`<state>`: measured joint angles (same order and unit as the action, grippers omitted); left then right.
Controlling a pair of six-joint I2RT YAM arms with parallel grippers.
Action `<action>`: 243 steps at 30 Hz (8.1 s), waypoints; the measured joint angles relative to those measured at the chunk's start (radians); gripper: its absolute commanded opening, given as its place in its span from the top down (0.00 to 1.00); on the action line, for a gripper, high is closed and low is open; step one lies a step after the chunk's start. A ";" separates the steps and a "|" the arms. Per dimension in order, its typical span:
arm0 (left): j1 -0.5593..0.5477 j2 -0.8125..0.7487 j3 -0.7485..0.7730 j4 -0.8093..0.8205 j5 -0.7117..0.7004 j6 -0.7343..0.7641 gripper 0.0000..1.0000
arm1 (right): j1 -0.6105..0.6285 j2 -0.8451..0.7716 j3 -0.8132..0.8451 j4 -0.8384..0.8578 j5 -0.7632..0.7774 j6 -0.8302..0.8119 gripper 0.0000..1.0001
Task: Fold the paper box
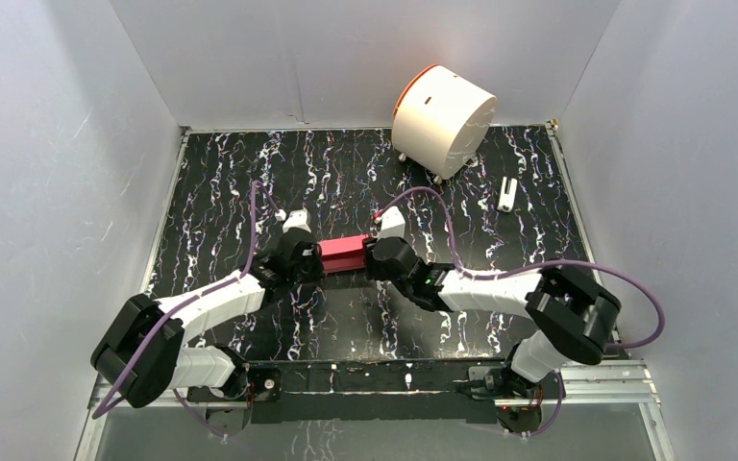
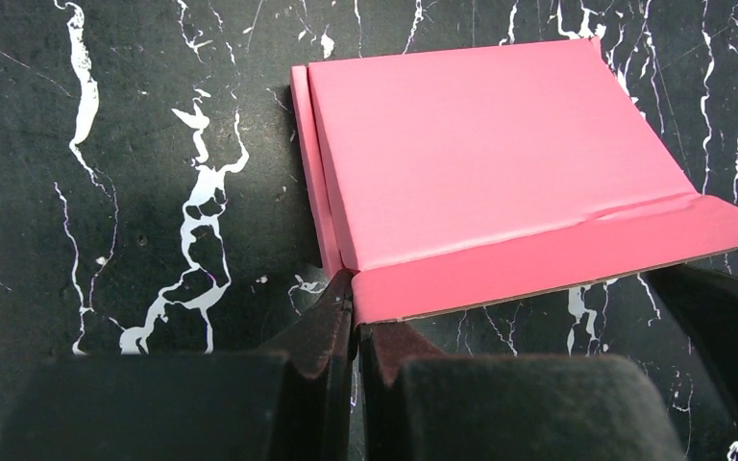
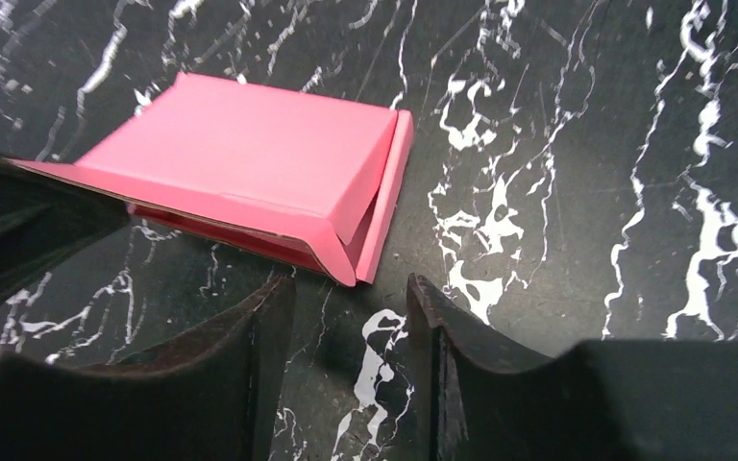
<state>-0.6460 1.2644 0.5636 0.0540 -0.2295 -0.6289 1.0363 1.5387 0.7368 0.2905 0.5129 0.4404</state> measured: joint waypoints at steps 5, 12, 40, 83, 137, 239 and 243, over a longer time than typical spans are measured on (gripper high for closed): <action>-0.004 0.007 0.000 -0.003 -0.010 0.008 1.00 | 0.000 -0.114 0.000 -0.027 -0.018 -0.036 0.28; -0.005 0.026 0.000 -0.002 -0.015 0.015 1.00 | -0.006 -0.178 0.054 -0.069 -0.053 -0.089 0.29; -0.008 -0.091 -0.038 -0.074 0.029 -0.013 0.49 | -0.060 0.213 0.229 -0.072 -0.190 -0.151 0.37; 0.225 0.102 -0.127 0.336 0.302 -0.048 0.79 | -0.078 0.173 0.074 0.110 -0.235 -0.196 0.41; 0.212 -0.141 -0.167 0.133 0.186 -0.111 0.42 | -0.026 -0.003 0.119 -0.254 -0.463 -0.650 0.15; 0.245 -0.338 0.284 -0.480 0.280 0.202 0.40 | -0.211 0.201 0.625 -0.798 -0.982 -0.836 1.00; 0.245 -0.264 0.284 -0.481 0.360 0.236 0.42 | -0.231 0.306 0.688 -0.867 -1.073 -0.849 1.00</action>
<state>-0.4011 1.0008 0.8474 -0.4271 0.1310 -0.3931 0.8055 1.8442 1.4250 -0.5762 -0.5602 -0.4088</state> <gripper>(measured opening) 0.595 0.020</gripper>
